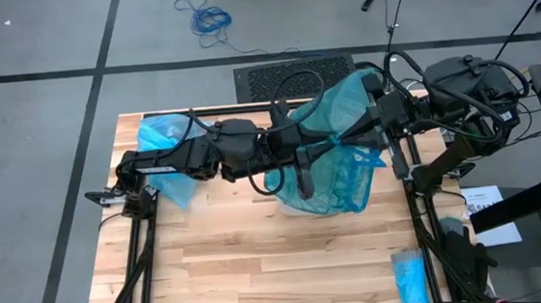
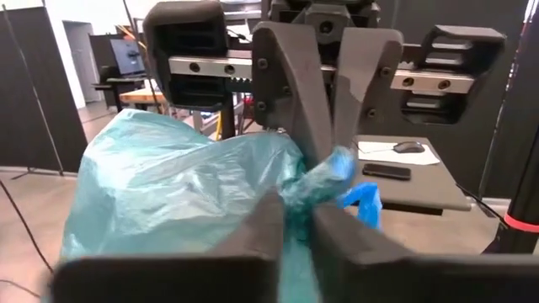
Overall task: Place trash/remove bag and relplace
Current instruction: Insert the new blue trash bag into the white trash bin
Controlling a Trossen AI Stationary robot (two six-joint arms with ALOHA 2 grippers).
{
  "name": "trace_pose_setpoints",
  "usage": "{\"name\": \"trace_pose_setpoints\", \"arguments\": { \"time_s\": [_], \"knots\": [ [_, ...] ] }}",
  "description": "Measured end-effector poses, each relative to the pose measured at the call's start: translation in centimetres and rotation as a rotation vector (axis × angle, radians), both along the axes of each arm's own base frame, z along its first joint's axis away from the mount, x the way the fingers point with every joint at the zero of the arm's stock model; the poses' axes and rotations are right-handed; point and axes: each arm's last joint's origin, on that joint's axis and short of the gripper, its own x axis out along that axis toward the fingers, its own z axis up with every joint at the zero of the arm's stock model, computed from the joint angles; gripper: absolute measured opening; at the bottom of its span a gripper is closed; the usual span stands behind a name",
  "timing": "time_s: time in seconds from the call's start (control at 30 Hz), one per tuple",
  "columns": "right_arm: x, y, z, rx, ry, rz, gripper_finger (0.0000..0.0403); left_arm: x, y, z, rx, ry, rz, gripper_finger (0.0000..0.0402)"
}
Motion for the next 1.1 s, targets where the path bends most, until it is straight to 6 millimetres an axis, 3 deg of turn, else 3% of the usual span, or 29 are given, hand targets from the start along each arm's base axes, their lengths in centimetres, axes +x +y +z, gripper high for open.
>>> {"name": "trace_pose_setpoints", "arguments": {
  "time_s": [0.07,0.33,0.63,0.77,0.93,1.1],
  "knots": [
    [0.0,0.0,0.0,-0.005,-0.002,-0.001,0.0,0.0,0.0,0.0,0.003,0.0,-0.002,0.0014],
    [-1.3,-0.7,0.6,-0.002,-0.04,-0.022,0.0019,0.0,0.0,0.0,0.004,0.002,-0.005,0.0002],
    [-5.6,-1.5,2.5,0.008,-0.194,-0.022,0.0136,0.0,0.0,0.0,0.002,-0.002,-0.006,0.0001],
    [-7.7,-2.2,2.6,0.015,-0.197,-0.143,0.0171,-0.7,0.0,1.0,-0.002,-0.047,-0.041,0.0001],
    [-10.7,-3.3,2.6,-0.021,-0.201,-0.325,0.0166,-3.3,-0.1,3.3,-0.013,-0.129,-0.067,0.0],
    [-12.2,-3.6,2.3,-0.009,-0.183,-0.365,0.014,-5.6,-0.3,4.9,-0.018,-0.175,-0.11,0.0]
  ]
}}
